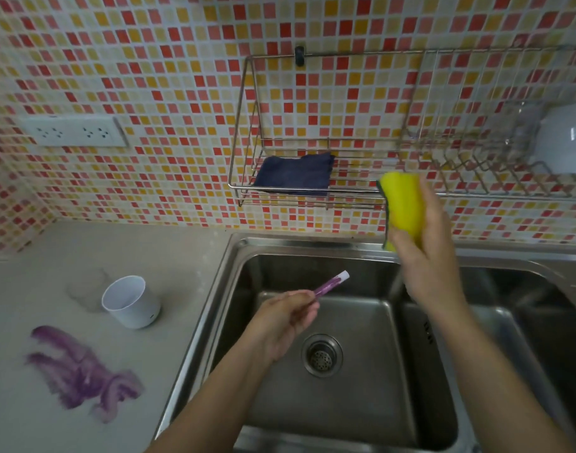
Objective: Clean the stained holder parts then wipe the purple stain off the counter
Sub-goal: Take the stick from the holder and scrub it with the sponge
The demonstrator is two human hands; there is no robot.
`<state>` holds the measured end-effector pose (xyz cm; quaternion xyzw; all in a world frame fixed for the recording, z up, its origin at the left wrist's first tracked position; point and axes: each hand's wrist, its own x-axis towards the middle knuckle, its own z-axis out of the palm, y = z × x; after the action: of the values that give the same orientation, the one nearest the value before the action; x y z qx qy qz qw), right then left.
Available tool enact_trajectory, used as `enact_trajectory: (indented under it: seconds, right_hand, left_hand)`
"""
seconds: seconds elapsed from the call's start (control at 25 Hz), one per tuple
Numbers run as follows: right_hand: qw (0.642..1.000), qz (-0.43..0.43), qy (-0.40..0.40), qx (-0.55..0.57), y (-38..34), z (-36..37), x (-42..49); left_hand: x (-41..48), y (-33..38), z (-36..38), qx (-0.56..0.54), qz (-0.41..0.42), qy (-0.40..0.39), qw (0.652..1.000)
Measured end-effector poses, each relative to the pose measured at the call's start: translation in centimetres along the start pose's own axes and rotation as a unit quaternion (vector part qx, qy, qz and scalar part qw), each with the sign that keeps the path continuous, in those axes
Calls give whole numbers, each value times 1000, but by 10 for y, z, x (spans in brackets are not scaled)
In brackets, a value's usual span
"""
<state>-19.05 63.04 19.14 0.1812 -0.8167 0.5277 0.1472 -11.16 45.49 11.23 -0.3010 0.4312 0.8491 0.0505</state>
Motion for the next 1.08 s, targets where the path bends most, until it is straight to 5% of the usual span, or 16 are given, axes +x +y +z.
enact_trajectory:
  seconds: [0.24,0.4,0.56,0.92,1.08]
  right_hand:
    - [985,113,-128,-14,71,13,-76]
    - [994,1,-92,-54,78,10,-67]
    - [960,-87,-167,-207,88,26,-68]
    - [971,17,-121,-206,97,29,-70]
    - [973,16,-107,-206,98,24,-68]
  left_hand:
    - [6,-16,15,14,-8,10,1000]
    - [6,-23,27,68,3,13,998]
    - [2,-31,39,89,34,6,995]
    - [1,-36,49,74,67,35,994]
    - [0,-38,50,187,156,56,968]
